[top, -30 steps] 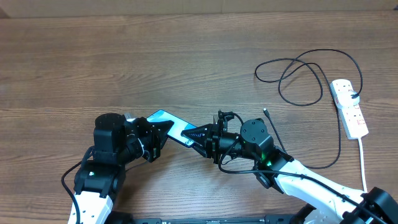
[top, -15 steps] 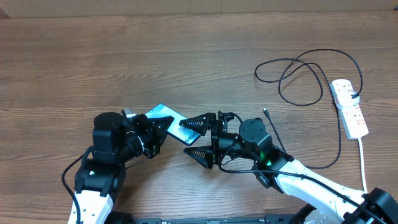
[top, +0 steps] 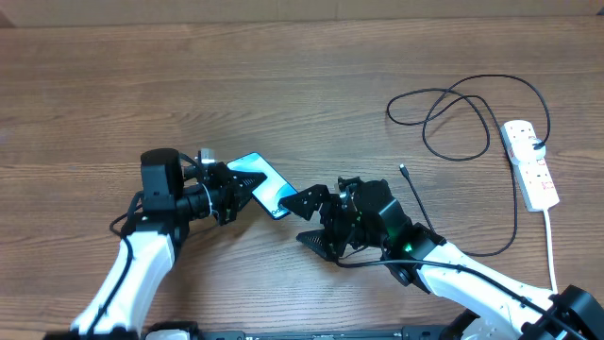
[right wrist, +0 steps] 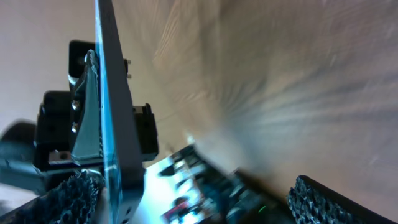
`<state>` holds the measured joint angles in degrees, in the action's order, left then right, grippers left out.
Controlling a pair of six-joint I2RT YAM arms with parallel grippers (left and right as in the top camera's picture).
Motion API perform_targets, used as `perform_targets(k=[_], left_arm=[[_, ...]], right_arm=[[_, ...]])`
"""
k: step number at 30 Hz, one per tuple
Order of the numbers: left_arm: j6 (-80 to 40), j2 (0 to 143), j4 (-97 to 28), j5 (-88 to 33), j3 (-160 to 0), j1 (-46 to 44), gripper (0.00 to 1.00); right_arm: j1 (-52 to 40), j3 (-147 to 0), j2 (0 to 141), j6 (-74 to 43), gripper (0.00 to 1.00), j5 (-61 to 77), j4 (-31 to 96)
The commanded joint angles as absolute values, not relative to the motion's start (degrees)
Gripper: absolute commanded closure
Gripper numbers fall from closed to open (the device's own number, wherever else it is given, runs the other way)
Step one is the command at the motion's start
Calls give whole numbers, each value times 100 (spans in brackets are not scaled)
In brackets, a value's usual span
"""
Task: Plug charger to phone and switch on socket
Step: 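Open the right gripper and pull it away from the phone, then move the right gripper to the black cable's USB-C plug and grasp it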
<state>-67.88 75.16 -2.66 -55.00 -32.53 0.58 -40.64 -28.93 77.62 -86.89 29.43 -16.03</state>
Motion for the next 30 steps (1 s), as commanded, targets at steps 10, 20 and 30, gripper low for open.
perform_targets(k=[10, 20, 30], left_arm=[[-6254, 8128, 969, -8077, -3269, 67, 96], [-6176, 8128, 1225, -8278, -3269, 67, 96], [-5999, 8128, 1227, -8189, -3269, 67, 96]], right_arm=[[-4071, -2965, 7673, -4163, 0, 1369, -1413], [-3092, -2967, 7360, -3417, 0, 899, -537], [-1164, -2967, 6770, -2521, 0, 1514, -172]])
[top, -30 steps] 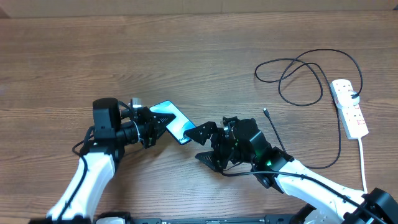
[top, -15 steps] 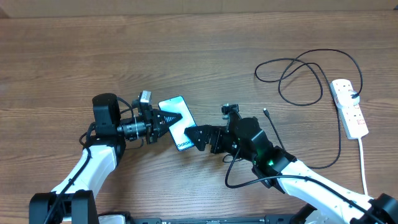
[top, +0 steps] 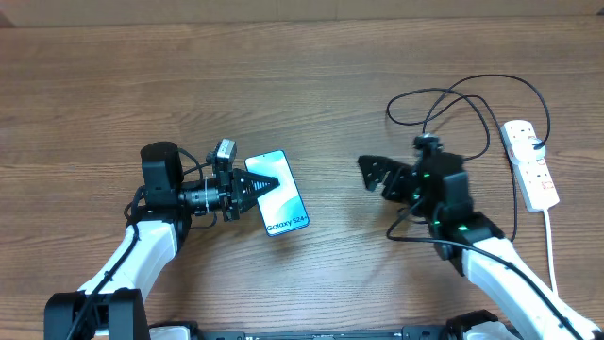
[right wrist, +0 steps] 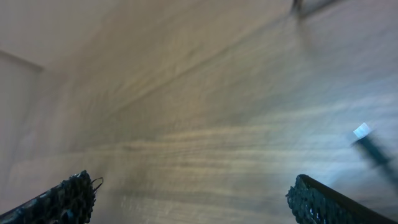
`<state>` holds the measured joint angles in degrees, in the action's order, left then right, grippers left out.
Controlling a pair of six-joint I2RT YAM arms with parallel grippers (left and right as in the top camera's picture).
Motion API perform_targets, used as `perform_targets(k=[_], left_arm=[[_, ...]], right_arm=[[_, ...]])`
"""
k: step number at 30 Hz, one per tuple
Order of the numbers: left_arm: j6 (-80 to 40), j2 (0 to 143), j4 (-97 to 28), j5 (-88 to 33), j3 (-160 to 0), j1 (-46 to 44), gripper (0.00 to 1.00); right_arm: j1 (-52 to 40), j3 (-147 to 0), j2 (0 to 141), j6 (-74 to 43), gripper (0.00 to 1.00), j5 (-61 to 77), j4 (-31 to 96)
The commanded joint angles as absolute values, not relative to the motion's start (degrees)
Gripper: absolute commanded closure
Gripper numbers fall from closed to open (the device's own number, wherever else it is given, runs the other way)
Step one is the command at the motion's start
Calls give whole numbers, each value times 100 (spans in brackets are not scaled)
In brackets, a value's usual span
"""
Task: Plug charger to phone and switch on socket
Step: 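Move the right gripper to the black cable's USB-C plug and grasp it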
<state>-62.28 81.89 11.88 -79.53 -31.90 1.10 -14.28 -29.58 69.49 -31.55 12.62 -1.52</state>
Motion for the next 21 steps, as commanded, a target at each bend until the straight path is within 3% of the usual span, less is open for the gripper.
perform_targets(k=[1, 13, 21], left_arm=[[-5994, 8128, 1227, -8162, -3269, 69, 96], [-6003, 8128, 1225, -7852, -3267, 69, 96], [-6027, 8128, 1225, -7721, -3267, 69, 96]], right_arm=[[-1063, -2967, 6764, -2401, 0, 1509, -161], [-397, -2978, 7002, -941, 0, 663, 622], [-336, -3839, 8217, -672, 0, 646, 1603]])
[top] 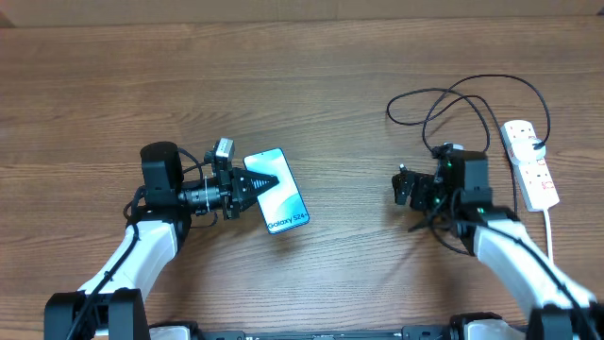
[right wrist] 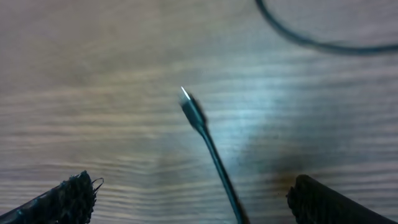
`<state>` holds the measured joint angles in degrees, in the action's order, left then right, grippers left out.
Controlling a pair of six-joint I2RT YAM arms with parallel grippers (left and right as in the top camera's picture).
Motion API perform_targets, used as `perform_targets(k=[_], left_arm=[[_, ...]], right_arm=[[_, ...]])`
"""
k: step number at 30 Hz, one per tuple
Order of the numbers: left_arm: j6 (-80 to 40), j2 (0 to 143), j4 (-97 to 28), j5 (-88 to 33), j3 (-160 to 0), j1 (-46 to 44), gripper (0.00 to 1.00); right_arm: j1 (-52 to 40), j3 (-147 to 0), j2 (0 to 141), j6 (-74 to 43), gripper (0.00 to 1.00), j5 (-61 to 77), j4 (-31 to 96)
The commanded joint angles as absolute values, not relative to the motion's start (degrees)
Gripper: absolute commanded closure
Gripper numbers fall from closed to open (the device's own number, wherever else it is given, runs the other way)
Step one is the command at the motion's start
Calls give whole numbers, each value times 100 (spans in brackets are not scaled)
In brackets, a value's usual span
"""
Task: Plug charger to phone and switch on socket
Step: 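Move the right gripper to the black cable's USB-C plug and grasp it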
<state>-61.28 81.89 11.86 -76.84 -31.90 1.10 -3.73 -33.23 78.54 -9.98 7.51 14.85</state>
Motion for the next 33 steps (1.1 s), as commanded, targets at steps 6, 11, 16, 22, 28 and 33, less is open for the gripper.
perform_targets(k=[6, 11, 16, 22, 28, 33], left_arm=[[-6047, 8128, 1225, -7710, -3267, 69, 96], [-6042, 8128, 1225, -7647, -3269, 69, 96], [-6045, 8128, 1225, -7561, -3267, 69, 96], [-6042, 8128, 1225, -7564, -3269, 69, 96], [-6042, 8128, 1223, -7594, -3269, 69, 96], [-6040, 8128, 1225, -7605, -3269, 69, 95]], right_arm=[[-351, -4099, 8866, -309, 3, 502, 1581], [-381, -4088, 9137, -268, 23, 325, 1621], [-628, -4088, 9174, -145, 30, 301, 1693], [-829, -4077, 9358, 10, 56, -224, 1789], [-829, -4077, 9762, 8, 65, -270, 1758], [-832, -4077, 9883, 5, 71, -21, 1680]])
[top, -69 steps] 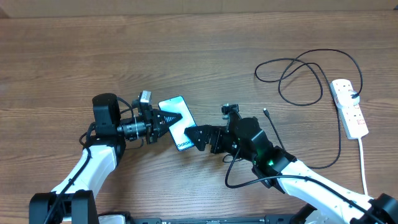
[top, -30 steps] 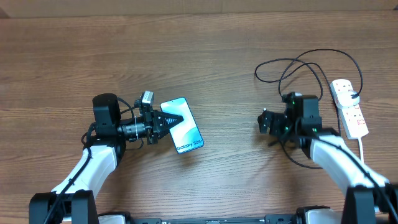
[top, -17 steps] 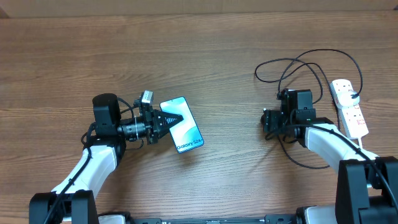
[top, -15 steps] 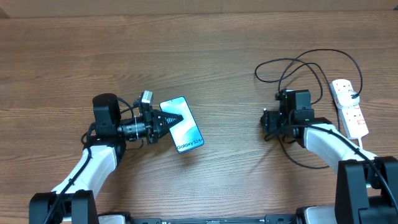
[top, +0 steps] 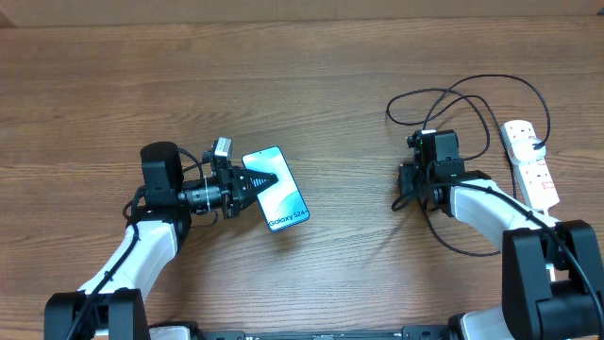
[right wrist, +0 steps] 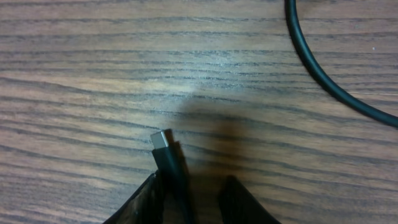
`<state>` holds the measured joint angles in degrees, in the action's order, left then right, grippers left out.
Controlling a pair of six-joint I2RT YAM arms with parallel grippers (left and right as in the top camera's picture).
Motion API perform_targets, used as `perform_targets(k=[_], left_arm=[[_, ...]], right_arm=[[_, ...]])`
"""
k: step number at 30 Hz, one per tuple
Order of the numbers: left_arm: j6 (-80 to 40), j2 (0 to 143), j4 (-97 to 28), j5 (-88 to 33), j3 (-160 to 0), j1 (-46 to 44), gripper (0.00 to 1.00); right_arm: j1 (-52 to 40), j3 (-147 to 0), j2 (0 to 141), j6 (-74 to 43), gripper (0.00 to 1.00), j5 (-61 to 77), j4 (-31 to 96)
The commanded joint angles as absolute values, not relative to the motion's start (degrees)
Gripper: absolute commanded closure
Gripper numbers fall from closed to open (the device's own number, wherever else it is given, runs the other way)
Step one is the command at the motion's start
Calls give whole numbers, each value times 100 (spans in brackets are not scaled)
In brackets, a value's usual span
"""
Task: Plug charger to phone and switch on socket
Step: 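Move the right gripper to the black cable's USB-C plug and grasp it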
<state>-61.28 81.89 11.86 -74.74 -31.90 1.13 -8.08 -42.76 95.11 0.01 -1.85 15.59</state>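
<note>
The phone is left of centre, screen up and lit, reading Galaxy S24+. My left gripper is shut on its upper left edge, a black finger lying over the screen. The black charger cable loops across the right side toward the white socket strip. The cable's plug lies on the wood, metal tip pointing away. My right gripper is low over it, open but narrow. The plug rests against the left finger, with a gap to the right finger.
The wooden table carries everything here. A further stretch of the black cable curves past the upper right of the right wrist view. The strip's white lead runs down the right edge.
My right gripper has dropped close to the table and its fingers have narrowed around the plug, which then lay well ahead of wide-open fingers. The left gripper and phone have not moved.
First both grippers were at the tilted phone near the middle. Then the phone faced up in the left gripper alone, the right arm swung toward the cable. Then the right gripper was open over the plug, and now straddles it closely.
</note>
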Motion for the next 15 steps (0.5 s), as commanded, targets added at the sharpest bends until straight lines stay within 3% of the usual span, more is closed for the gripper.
perform_targets(k=[1, 6, 15], left_arm=[[-6040, 8128, 1223, -7605, -3267, 69, 96], [-6040, 8128, 1223, -7603, -3267, 69, 96], [-6040, 8128, 1225, -7603, -3267, 69, 96]], right_arm=[[-832, -4077, 9883, 5, 72, 23, 1673], [-832, -4077, 9883, 1, 96, 34, 1782], [-829, -4082, 9880, -43, 96, 1144, 1841]])
